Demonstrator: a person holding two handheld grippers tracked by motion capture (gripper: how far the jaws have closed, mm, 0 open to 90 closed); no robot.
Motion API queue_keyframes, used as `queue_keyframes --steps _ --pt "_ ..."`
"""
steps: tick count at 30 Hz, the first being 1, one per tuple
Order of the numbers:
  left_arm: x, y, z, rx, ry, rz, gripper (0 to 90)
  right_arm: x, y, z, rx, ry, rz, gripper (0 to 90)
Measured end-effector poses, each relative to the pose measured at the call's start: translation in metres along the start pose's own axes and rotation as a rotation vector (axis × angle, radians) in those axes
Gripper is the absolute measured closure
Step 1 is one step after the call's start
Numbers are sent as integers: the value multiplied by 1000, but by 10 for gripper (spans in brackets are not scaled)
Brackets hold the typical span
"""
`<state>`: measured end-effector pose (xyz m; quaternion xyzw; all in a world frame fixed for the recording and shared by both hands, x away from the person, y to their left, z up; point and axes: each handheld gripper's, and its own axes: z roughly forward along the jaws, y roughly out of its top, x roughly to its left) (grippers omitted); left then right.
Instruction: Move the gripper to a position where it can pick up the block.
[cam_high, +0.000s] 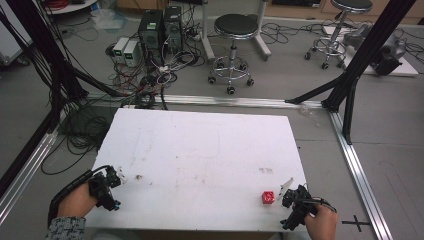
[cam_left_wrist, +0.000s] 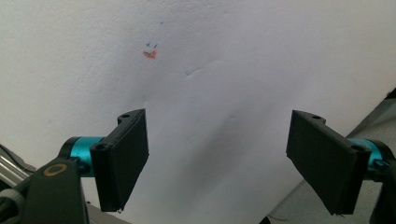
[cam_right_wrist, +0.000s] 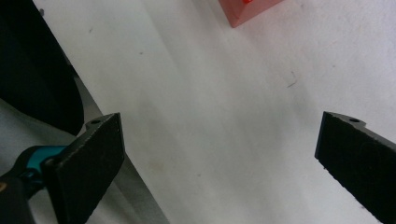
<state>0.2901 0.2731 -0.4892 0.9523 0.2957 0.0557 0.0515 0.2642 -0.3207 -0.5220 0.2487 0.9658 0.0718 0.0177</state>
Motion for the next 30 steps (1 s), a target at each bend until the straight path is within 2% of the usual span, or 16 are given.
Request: queue_keyframes --steps 5,10,15,20,26,30 --pt "0 0 -1 -7 4 -2 212 -6 0 -2 9 -6 -17 9" --pt "0 0 -1 -13 7 -7 212 -17 -2 -7 19 0 -60 8" --pt "0 0 -1 -10 4 -4 212 -28 -2 -12 31 -12 -139 9" --pt "0 0 -1 -9 1 0 212 -36 3 -22 23 6 -228 9" --pt "-1 1 -1 -14 6 -1 212 -35 18 -33 0 9 -338 8" --pt "0 0 -2 -16 7 -6 212 -35 30 -33 -2 11 -378 9"
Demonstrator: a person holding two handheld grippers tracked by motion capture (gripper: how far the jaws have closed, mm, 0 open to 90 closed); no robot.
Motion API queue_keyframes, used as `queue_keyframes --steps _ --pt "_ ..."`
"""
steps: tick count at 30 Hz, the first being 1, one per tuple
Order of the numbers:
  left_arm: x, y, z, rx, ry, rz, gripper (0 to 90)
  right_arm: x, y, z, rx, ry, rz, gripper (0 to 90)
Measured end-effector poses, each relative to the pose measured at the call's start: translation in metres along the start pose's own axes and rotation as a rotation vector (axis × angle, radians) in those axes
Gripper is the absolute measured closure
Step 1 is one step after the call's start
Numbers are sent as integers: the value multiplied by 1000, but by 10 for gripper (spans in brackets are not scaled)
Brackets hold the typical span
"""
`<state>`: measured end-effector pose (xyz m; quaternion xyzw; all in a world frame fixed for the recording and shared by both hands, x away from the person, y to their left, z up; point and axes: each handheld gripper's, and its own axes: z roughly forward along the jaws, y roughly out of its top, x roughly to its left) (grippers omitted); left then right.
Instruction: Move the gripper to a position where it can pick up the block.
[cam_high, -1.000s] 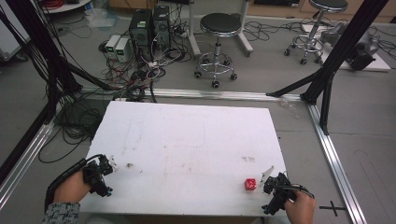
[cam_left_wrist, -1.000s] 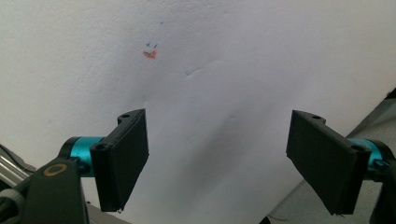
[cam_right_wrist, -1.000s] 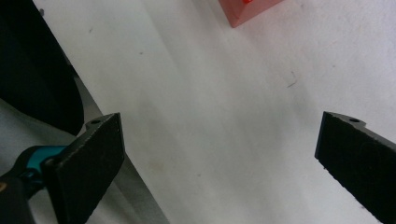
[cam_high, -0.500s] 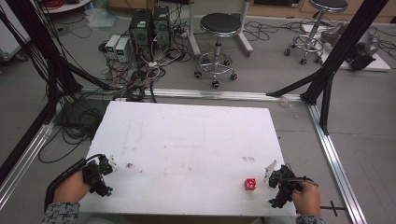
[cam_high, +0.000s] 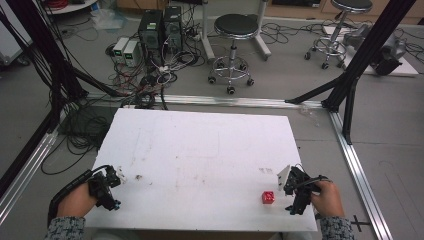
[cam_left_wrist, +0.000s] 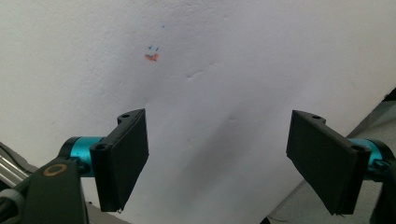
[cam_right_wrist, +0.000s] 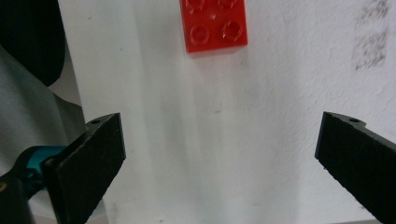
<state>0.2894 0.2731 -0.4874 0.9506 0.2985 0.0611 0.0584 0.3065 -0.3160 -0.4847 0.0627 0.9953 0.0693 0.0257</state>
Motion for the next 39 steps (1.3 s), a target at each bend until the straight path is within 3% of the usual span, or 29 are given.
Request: queue_keyframes --steps 12,19,26,39 --pt "1 0 -1 -2 -3 -2 212 -5 32 12 26 47 -63 8" --pt "2 -1 -2 -6 -4 -4 212 -8 57 29 84 68 -112 9" --pt "2 -1 -2 -7 -5 -4 212 -7 56 43 108 75 -130 9" --pt "1 -1 -2 -12 -8 -5 212 -6 55 44 106 74 -129 8"
